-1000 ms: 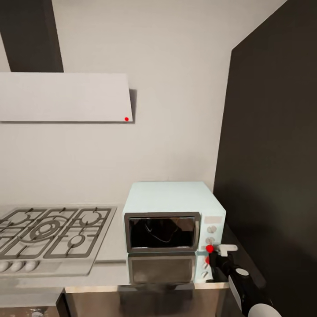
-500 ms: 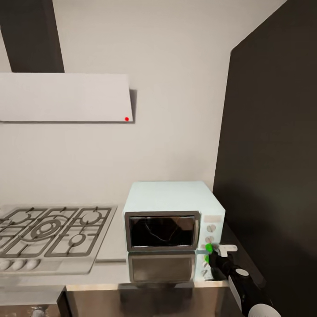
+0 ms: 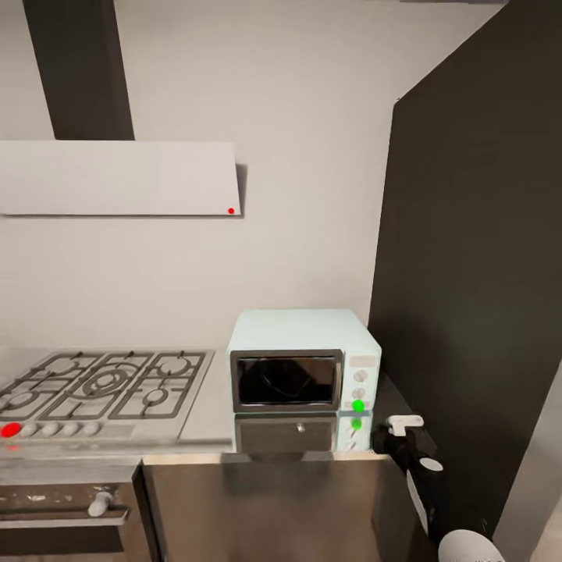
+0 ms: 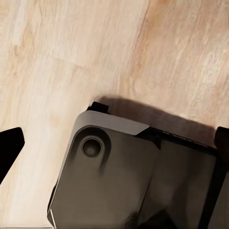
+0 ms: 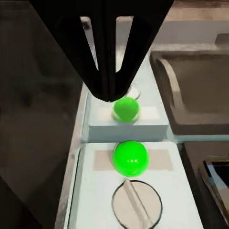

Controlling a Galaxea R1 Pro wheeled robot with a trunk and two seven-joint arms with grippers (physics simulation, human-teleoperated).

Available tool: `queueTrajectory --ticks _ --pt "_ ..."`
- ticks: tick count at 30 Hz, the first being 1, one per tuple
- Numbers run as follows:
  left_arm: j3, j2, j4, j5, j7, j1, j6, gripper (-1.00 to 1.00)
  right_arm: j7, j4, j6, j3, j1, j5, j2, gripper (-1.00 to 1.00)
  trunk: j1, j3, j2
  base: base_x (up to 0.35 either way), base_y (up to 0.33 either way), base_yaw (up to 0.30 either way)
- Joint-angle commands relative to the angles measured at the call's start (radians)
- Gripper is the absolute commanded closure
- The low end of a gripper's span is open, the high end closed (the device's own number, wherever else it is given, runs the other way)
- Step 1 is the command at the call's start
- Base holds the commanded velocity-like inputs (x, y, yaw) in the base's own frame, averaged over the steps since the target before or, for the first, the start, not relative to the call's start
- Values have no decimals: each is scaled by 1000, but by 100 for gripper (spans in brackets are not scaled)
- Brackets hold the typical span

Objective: In the kitchen, take the popcorn bag from the countertop, put it into the microwave, and heat it until the popcorn is cooked so the cooked popcorn ends up inside the bag.

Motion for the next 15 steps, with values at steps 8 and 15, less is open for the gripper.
queueTrajectory --ticks 8,15 --pt "-8 0 -1 7 3 0 -1 -100 12 -286 468 -7 6 13 62 100 0 -1 -1 -346 0 0" --pt "-8 1 0 8 3 0 0 -100 -2 97 391 -11 115 87 49 100 0 -1 -1 -346 0 0"
